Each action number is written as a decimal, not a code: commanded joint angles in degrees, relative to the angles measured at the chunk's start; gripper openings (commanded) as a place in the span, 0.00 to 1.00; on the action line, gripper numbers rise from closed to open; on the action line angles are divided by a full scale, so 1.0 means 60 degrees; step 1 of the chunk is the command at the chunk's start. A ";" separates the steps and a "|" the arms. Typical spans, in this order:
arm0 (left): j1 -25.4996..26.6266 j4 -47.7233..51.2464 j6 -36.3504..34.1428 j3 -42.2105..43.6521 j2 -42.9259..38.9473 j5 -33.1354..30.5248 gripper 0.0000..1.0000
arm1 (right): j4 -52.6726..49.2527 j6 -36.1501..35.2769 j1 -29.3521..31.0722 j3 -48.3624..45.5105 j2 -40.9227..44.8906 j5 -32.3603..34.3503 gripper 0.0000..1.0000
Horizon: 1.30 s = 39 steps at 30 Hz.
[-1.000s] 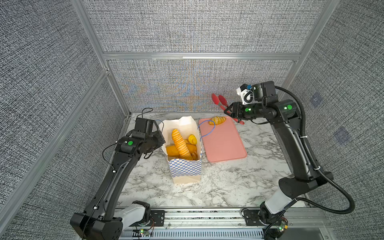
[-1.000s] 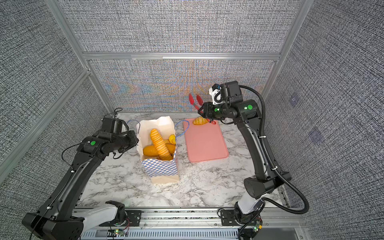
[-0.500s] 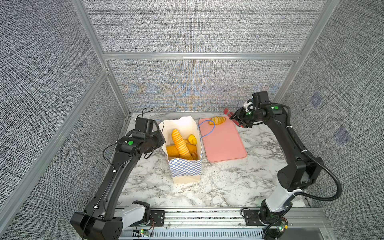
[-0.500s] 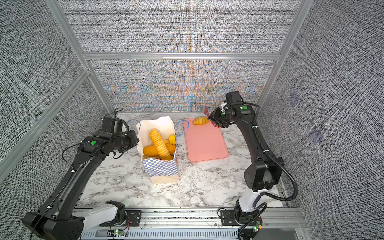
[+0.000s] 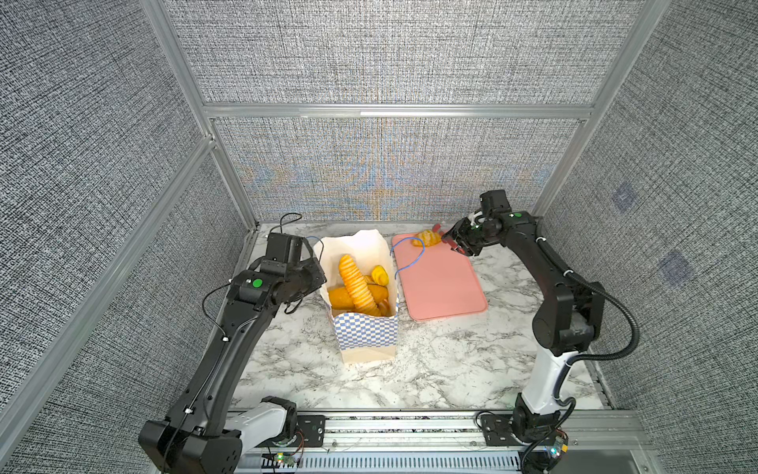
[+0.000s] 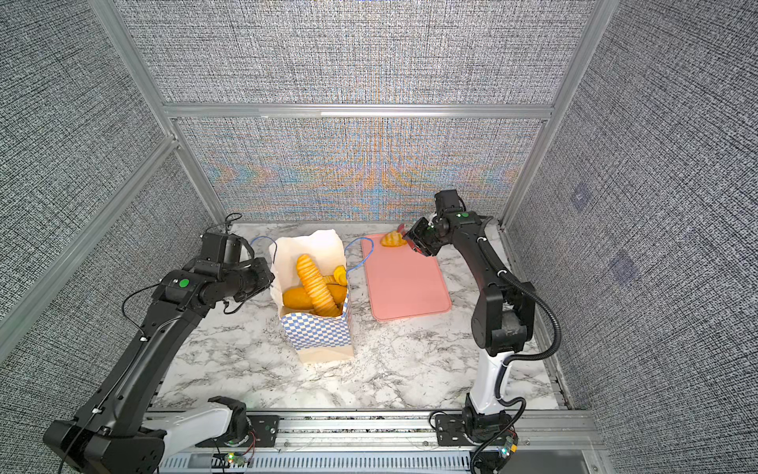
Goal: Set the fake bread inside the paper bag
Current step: 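Lower the tongs around the last striped roll and squeeze shut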
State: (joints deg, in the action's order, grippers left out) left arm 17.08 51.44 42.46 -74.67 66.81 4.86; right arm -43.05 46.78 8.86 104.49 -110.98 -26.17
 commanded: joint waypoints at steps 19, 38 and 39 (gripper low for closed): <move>-0.0005 0.0143 0.0219 0.0302 -0.0266 -0.0210 0.03 | 0.0955 0.0801 -0.0084 0.0972 -0.1578 -0.0273 0.56; -0.0005 0.0408 0.0087 0.0053 -0.0124 -0.0514 0.03 | 0.0499 0.1021 -0.0076 0.2030 -0.2584 -0.0164 0.56; -0.0011 0.0395 0.0101 0.0068 -0.0127 -0.0518 0.03 | 0.0471 0.1019 -0.0078 0.2054 -0.2627 -0.0155 0.56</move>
State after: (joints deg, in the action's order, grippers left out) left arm 17.06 51.96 43.68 -73.97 65.91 2.59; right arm -39.86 52.53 8.38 116.16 -126.30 -26.98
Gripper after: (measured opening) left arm 0.048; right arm 0.560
